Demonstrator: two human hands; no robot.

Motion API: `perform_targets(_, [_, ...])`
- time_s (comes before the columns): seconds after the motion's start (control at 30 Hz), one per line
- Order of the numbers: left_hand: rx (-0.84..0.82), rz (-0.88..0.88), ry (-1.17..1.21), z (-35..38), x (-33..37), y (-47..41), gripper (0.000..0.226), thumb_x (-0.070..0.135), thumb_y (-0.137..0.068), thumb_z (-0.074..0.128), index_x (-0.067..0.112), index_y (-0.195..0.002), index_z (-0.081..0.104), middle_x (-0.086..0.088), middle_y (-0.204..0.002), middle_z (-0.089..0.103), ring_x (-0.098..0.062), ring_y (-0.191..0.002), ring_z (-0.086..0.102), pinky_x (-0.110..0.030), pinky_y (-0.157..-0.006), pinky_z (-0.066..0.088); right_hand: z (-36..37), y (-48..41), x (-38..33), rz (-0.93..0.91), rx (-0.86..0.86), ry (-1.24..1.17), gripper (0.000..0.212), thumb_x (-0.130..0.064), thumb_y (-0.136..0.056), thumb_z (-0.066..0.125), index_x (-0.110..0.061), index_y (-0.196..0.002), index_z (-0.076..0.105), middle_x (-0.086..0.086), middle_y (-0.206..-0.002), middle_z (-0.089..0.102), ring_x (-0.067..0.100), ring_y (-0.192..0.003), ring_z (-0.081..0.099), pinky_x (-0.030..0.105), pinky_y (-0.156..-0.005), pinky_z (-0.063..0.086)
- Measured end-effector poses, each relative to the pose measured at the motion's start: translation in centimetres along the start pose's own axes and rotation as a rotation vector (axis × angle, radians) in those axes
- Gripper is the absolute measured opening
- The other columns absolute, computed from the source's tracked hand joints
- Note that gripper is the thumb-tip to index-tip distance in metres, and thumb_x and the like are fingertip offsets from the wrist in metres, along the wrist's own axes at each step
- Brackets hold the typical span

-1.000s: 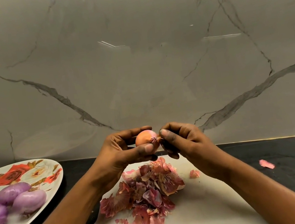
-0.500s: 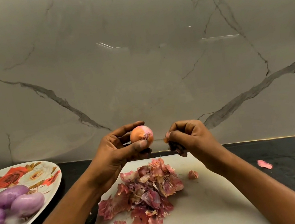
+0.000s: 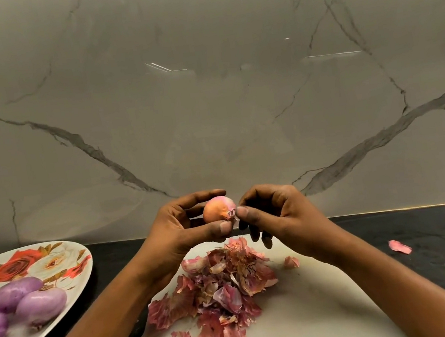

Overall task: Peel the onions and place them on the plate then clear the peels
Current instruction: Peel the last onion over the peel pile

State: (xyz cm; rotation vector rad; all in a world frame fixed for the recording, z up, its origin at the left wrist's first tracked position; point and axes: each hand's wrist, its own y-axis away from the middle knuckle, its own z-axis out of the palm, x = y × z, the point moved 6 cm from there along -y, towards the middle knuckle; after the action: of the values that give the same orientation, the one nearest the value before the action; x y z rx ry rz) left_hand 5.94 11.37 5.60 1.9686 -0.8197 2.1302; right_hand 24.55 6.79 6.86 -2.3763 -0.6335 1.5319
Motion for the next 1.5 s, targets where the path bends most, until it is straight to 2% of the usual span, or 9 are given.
perform_targets(0.3, [-0.065,-0.050,0.230,0.5,-0.1,0.0,0.052,0.001,-0.082,0.075,0.013,-0.132,0.070,-0.019,-0.125,0.073,-0.040,-0.113,0.073,-0.036,-0.088,0.064,0.4,-0.2,0.3,0.071,-0.019,-0.305,0.021,-0.025,-0.108,0.053,-0.006,-0.105,0.061,0.008,-0.097,0.071,0.021,-0.096,0.071,0.035,-0.080,0.058])
perform_targets(0.43, [-0.039,-0.047,0.346,-0.3,0.0,-0.3,0.042,0.003,-0.090,0.072,0.013,-0.130,0.072,-0.024,-0.131,0.069,-0.038,-0.100,0.075,-0.033,-0.080,0.065,0.0,-0.2,-0.1,0.069,-0.019,-0.481,0.021,-0.026,-0.109,0.051,-0.006,-0.105,0.056,0.015,-0.118,0.074,0.027,-0.118,0.071,0.036,-0.085,0.059])
perform_targets(0.5, [-0.032,-0.046,0.371,-0.5,0.0,-0.4,0.043,0.009,-0.089,0.076,0.014,-0.132,0.071,-0.025,-0.133,0.067,-0.037,-0.096,0.074,-0.032,-0.079,0.065,-0.5,-0.2,-0.1,0.081,0.017,-0.411,0.017,-0.020,-0.108,0.052,-0.004,-0.104,0.059,0.014,-0.118,0.076,0.027,-0.117,0.072,0.034,-0.084,0.060])
perform_targets(0.6, [-0.052,-0.070,0.363,-0.1,-0.1,-0.4,0.051,0.015,-0.079,0.081,0.015,-0.130,0.073,-0.025,-0.135,0.065,-0.034,-0.095,0.075,-0.031,-0.079,0.065,-0.9,-0.1,0.2,0.086,0.046,-0.250,0.007,-0.008,-0.098,0.070,-0.002,-0.096,0.069,0.016,-0.097,0.078,0.027,-0.094,0.077,0.033,-0.075,0.061])
perform_targets(0.7, [-0.077,-0.085,0.321,0.0,-0.5,-0.3,0.050,0.006,-0.081,0.082,0.017,-0.129,0.074,-0.021,-0.135,0.067,-0.038,-0.110,0.073,-0.037,-0.087,0.065,-0.8,-0.1,0.3,0.083,0.050,-0.195,0.012,-0.001,-0.088,0.081,0.001,-0.096,0.073,0.018,-0.088,0.077,0.029,-0.080,0.076,0.033,-0.066,0.059])
perform_targets(0.9, [-0.108,-0.096,0.260,0.2,-0.6,-0.1,0.055,-0.004,-0.080,0.081,0.015,-0.131,0.072,-0.015,-0.131,0.071,-0.041,-0.116,0.072,-0.039,-0.091,0.063,-1.5,-0.3,0.4,0.070,0.145,-0.178,0.024,-0.016,-0.091,0.081,-0.010,-0.113,0.074,0.010,-0.100,0.079,0.026,-0.086,0.078,0.035,-0.067,0.062])
perform_targets(1.1, [-0.122,-0.068,0.163,0.4,-0.5,0.0,0.057,0.002,-0.080,0.077,0.019,-0.134,0.071,-0.011,-0.128,0.073,-0.035,-0.112,0.074,-0.035,-0.084,0.063,-0.9,-0.2,0.2,-0.075,0.081,-0.010,0.048,-0.031,-0.088,0.081,-0.021,-0.134,0.071,-0.004,-0.124,0.077,0.015,-0.114,0.074,0.045,-0.093,0.064])
perform_targets(1.3, [-0.137,-0.064,0.060,0.5,-0.4,0.1,0.050,0.009,-0.081,0.077,0.013,-0.131,0.072,-0.012,-0.125,0.074,-0.032,-0.110,0.074,-0.033,-0.082,0.062,-1.3,-0.1,0.4,-0.148,0.116,0.058,0.040,-0.027,-0.088,0.078,-0.011,-0.125,0.076,0.000,-0.116,0.080,0.012,-0.106,0.077,0.041,-0.087,0.066])
perform_targets(1.5, [-0.204,-0.068,0.004,0.7,-1.1,0.2,0.043,0.014,-0.090,0.074,0.022,-0.132,0.074,-0.009,-0.132,0.071,-0.029,-0.121,0.069,-0.036,-0.093,0.060,-1.4,0.0,0.0,-0.280,0.207,0.246,0.023,-0.022,-0.096,0.075,-0.010,-0.115,0.081,0.000,-0.102,0.082,0.008,-0.090,0.079,0.034,-0.074,0.067])
